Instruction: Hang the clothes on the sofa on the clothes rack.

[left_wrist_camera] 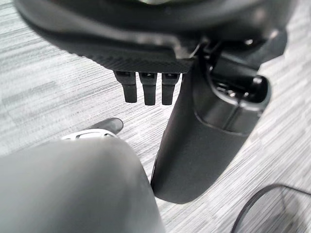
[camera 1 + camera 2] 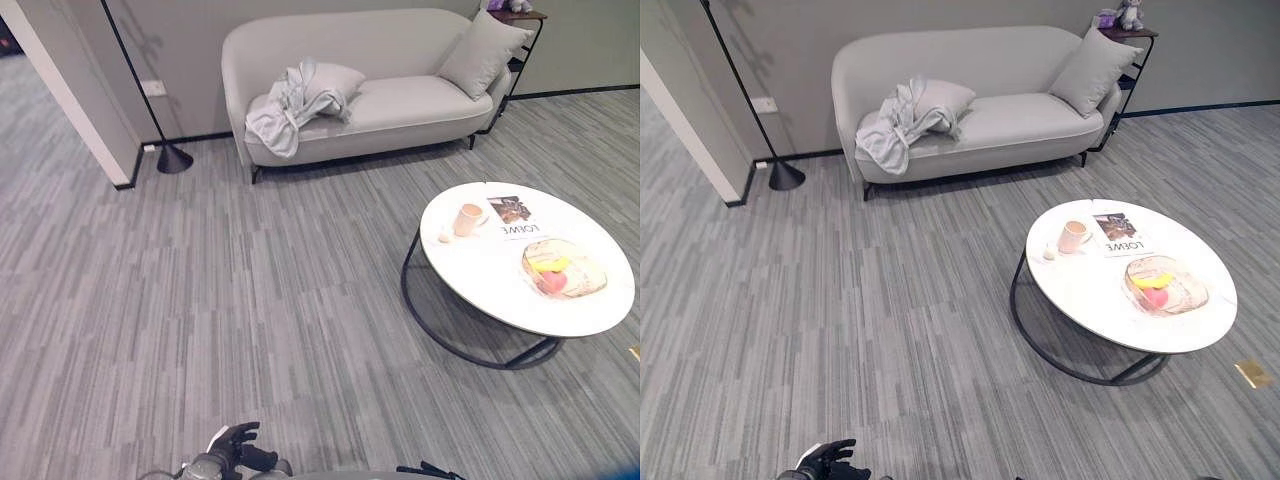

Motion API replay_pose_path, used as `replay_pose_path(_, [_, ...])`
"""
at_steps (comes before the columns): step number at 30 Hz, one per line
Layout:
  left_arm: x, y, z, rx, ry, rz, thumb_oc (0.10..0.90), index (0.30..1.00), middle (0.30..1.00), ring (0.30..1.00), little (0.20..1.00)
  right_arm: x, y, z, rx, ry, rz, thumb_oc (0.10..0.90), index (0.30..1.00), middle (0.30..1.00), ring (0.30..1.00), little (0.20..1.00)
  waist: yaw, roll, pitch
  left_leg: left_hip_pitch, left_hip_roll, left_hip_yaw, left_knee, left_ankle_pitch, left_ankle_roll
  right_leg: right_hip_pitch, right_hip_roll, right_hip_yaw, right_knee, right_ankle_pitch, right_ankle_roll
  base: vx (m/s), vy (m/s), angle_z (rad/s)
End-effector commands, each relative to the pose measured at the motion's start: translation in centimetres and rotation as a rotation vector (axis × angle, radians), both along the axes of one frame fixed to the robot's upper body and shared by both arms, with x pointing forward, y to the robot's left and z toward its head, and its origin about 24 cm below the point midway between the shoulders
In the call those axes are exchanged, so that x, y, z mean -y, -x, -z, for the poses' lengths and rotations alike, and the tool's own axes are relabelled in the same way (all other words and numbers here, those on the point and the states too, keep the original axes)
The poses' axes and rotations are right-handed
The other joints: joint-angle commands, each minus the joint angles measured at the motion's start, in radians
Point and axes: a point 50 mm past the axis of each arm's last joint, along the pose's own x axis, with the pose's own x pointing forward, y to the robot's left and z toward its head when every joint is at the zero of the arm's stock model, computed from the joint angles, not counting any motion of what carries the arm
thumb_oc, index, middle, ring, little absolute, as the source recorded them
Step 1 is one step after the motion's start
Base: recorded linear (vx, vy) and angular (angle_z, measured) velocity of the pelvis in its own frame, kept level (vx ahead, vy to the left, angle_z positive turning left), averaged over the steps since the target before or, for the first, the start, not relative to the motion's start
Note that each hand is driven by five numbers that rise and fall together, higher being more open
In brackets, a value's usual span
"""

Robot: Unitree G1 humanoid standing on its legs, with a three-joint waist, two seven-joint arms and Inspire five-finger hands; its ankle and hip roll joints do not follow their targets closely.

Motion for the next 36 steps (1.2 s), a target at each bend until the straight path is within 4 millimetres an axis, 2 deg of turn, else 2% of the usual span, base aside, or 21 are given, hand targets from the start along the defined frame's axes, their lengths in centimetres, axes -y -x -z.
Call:
replay_pose_path(1, [-0.1, 0.9, 0.3, -0.045, -0.007, -0.064, 0.800, 0.900, 0.900, 0.900, 0.900, -1.6, -0.3, 0.3, -0.002, -0.059, -0.018, 0.800, 0.900, 0.900, 0.900, 0.900, 0.026, -0.030, 0.002, -0.028, -0.093, -0.064, 0.003, -0.112, 0.039, 0.025, -0.007, -0.018, 0.010, -0.057, -0.008, 0.00, -0.038, 0.09])
replay_pose_path(6, [0.2, 1.7, 0.5, -0.075, 0.015, -0.109, 0.800, 0.900, 0.900, 0.900, 0.900, -2.0, 0.7, 0.4, -0.045, -0.067, -0.050, 0.800, 0.900, 0.900, 0.900, 0.900, 0.032, -0.034, -0.011, -0.021, -0.092, -0.085, 0.003, -0.108, 0.029, 0.048, 0.001, -0.048, 0.005, -0.073, -0.013, 0.00, -0.069, 0.19])
replay_pose_path(8, [-0.3, 3.0, 0.6, -0.121, 0.013, -0.124, 0.800, 0.900, 0.900, 0.900, 0.900, -2.1, 1.6, 0.5, -0.087, -0.069, -0.101, 0.800, 0.900, 0.900, 0.900, 0.900, 0.036, -0.033, -0.024, -0.016, -0.093, -0.097, 0.003, -0.106, 0.025, 0.058, 0.004, -0.059, 0.005, -0.082, -0.017, 0.02, -0.040, 0.19])
replay_pose_path(14, [-0.6, 3.5, 0.7, -0.140, 0.003, -0.119, 0.800, 0.900, 0.900, 0.900, 0.900, -2.2, 1.6, 0.5, -0.084, -0.070, -0.117, 0.800, 0.900, 0.900, 0.900, 0.900, 0.037, -0.030, -0.029, -0.014, -0.094, -0.100, 0.003, -0.106, 0.024, 0.061, 0.004, -0.062, 0.005, -0.086, -0.018, 0.01, -0.002, 0.08])
replay_pose_path(17, [-0.9, 5.1, 0.8, -0.180, -0.001, -0.144, 0.800, 0.900, 0.900, 0.900, 0.900, -2.0, 0.8, 0.4, -0.054, -0.048, -0.178, 0.800, 0.900, 0.900, 0.900, 0.900, 0.047, -0.030, -0.035, -0.003, -0.102, -0.114, 0.003, -0.111, 0.026, 0.074, 0.000, -0.070, 0.007, -0.090, -0.017, 0.03, 0.042, 0.05])
replay_pose_path(19, [-1.0, 5.3, 0.8, -0.186, 0.002, -0.173, 0.800, 0.900, 0.900, 0.900, 0.900, -2.2, 0.5, 0.4, -0.051, -0.048, -0.228, 0.800, 0.900, 0.900, 0.900, 0.900, 0.058, -0.036, -0.036, 0.000, -0.108, -0.123, 0.003, -0.113, 0.030, 0.074, -0.006, -0.076, 0.012, -0.090, -0.011, 0.05, 0.093, 0.10])
replay_pose_path(21, [-1.0, 5.2, 0.8, -0.186, -0.003, -0.159, 0.800, 0.900, 0.900, 0.900, 0.900, -2.3, 0.5, 0.5, -0.054, -0.048, -0.246, 0.800, 0.900, 0.900, 0.900, 0.900, 0.059, -0.037, -0.035, 0.000, -0.109, -0.124, 0.003, -0.114, 0.032, 0.074, -0.008, -0.077, 0.013, -0.089, -0.010, 0.04, 0.086, 0.17])
replay_pose_path(24, [-0.5, 4.1, 0.7, -0.165, -0.017, -0.020, 0.800, 0.900, 0.900, 0.900, 0.900, -2.7, 0.3, 0.5, -0.066, -0.042, -0.375, 0.800, 0.900, 0.900, 0.900, 0.900, 0.061, -0.040, -0.036, 0.000, -0.121, -0.130, 0.003, -0.125, 0.044, 0.071, -0.022, -0.082, 0.024, -0.083, 0.000, 0.04, 0.118, 0.06])
replay_pose_path(28, [0.2, 2.5, 0.6, -0.130, -0.027, 0.095, 0.800, 0.900, 0.900, 0.900, 0.900, -2.8, -0.4, 0.4, -0.061, -0.029, -0.442, 0.800, 0.900, 0.900, 0.900, 0.900, 0.056, -0.034, -0.029, 0.003, -0.138, -0.134, 0.003, -0.136, 0.063, 0.051, -0.052, -0.089, 0.080, -0.081, 0.014, 0.04, 0.173, 0.06])
replay_pose_path(29, [0.6, 1.5, 0.5, -0.105, -0.032, 0.156, 0.800, 0.900, 0.900, 0.900, 0.900, -2.6, -0.8, 0.3, -0.057, -0.018, -0.452, 0.800, 0.900, 0.900, 0.900, 0.900, 0.050, -0.025, -0.020, 0.008, -0.147, -0.139, 0.003, -0.142, 0.077, 0.019, -0.077, -0.086, 0.176, -0.096, 0.019, 0.04, 0.189, 0.03])
replay_pose_path(30, [0.6, 1.5, 0.5, -0.105, -0.032, 0.156, 0.800, 0.900, 0.900, 0.900, 0.900, -2.6, -0.8, 0.3, -0.057, -0.017, -0.452, 0.800, 0.900, 0.900, 0.900, 0.900, 0.051, -0.026, -0.020, 0.008, -0.148, -0.139, 0.003, -0.142, 0.078, 0.016, -0.078, -0.085, 0.182, -0.099, 0.019, 0.04, 0.230, 0.04])
replay_pose_path(31, [0.9, 1.1, 0.5, -0.096, -0.033, 0.199, 0.800, 0.900, 0.900, 0.900, 0.900, -2.4, -0.9, 0.3, -0.056, -0.014, -0.446, 0.800, 0.900, 0.900, 0.900, 0.900, 0.042, -0.018, -0.011, 0.016, -0.157, -0.149, 0.003, -0.144, 0.089, -0.012, -0.101, -0.077, 0.265, -0.089, 0.021, 0.04, 0.198, 0.09])
replay_pose_path(33, [1.5, 0.7, 0.5, -0.090, -0.024, 0.258, 0.800, 0.900, 0.900, 0.900, 0.900, -2.0, -1.1, 0.2, -0.049, -0.005, -0.420, 0.800, 0.900, 0.900, 0.900, 0.900, 0.019, -0.006, 0.013, 0.043, -0.180, -0.165, 0.003, -0.149, 0.113, -0.066, -0.151, -0.058, 0.441, -0.039, 0.023, 0.06, 0.263, 0.19])
replay_pose_path(35, [1.6, 0.5, 0.4, -0.089, -0.016, 0.274, 0.800, 0.900, 0.900, 0.900, 0.900, -1.8, -1.5, 0.1, -0.035, -0.004, -0.397, 0.800, 0.900, 0.900, 0.900, 0.900, -0.005, 0.000, 0.042, 0.066, -0.201, -0.176, 0.003, -0.155, 0.136, -0.146, -0.190, -0.009, 0.635, 0.027, 0.023, 0.04, 0.192, 0.27])
replay_pose_path(36, [1.5, 0.3, 0.4, -0.089, -0.016, 0.275, 0.800, 0.900, 0.900, 0.900, 0.900, -1.6, -1.7, 0.1, -0.021, -0.001, -0.375, 0.800, 0.900, 0.900, 0.900, 0.900, -0.011, 0.005, 0.059, 0.077, -0.202, -0.177, 0.003, -0.159, 0.140, -0.188, -0.199, 0.008, 0.714, 0.031, 0.023, 0.03, 0.121, 0.22])
